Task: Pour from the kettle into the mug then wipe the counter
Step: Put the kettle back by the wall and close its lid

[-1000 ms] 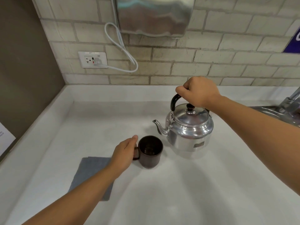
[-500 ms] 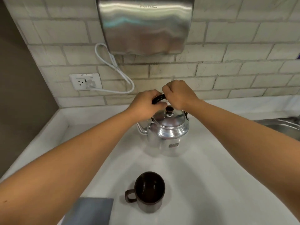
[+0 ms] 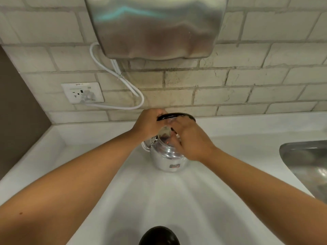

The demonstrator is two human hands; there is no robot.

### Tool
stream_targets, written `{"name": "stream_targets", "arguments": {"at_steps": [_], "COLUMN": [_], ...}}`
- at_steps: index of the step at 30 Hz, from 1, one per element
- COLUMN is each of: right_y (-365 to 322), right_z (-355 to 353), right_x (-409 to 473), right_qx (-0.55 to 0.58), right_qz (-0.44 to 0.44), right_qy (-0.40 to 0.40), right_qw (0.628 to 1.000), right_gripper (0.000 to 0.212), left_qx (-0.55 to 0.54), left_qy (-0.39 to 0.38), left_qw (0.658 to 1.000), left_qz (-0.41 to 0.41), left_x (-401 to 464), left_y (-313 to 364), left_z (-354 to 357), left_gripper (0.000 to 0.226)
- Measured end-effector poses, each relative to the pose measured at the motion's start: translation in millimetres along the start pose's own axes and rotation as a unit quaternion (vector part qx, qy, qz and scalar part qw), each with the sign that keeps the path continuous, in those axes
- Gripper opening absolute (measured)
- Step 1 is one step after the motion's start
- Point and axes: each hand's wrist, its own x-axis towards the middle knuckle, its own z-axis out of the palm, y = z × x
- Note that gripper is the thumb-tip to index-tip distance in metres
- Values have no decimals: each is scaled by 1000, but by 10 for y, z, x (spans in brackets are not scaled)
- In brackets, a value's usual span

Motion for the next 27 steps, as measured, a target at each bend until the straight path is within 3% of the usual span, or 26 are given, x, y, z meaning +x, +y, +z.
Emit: {"name": "stream_targets", "arguments": {"at_steps": [3, 11, 13, 16, 20, 23, 27], "right_y": [58, 26, -2, -46, -55, -55, -72], "right_z": [210, 364, 391, 439, 448, 438, 435], "right_x": [-81, -40, -35, -9, 33, 30, 17], "right_qx": [-24, -8, -14, -23, -21, -18, -15], "right_qz": [30, 74, 67, 74, 91, 92, 96], "right_qy": [-63, -42, -36, -37, -30, -32, -27], "right_qw": [997, 996, 997, 996, 995, 995, 995], "right_gripper": [35, 39, 35, 31, 28, 27, 27], "left_qx": [-11, -60, -32, 61, 140, 164, 177], "left_qy": [6, -26, -30, 18, 81, 103, 64], "left_qw": [1000, 997, 999, 996, 970, 963, 973], "left_qz": [-19, -52, -31, 65, 181, 188, 133], "left_x": [43, 136, 120, 54, -109, -119, 78], "left_y": [-114, -224, -232, -254, -289, -341, -382], "left_z": [40, -55, -77, -115, -49, 16, 42], "left_gripper": [19, 23, 30, 40, 28, 31, 35]}}
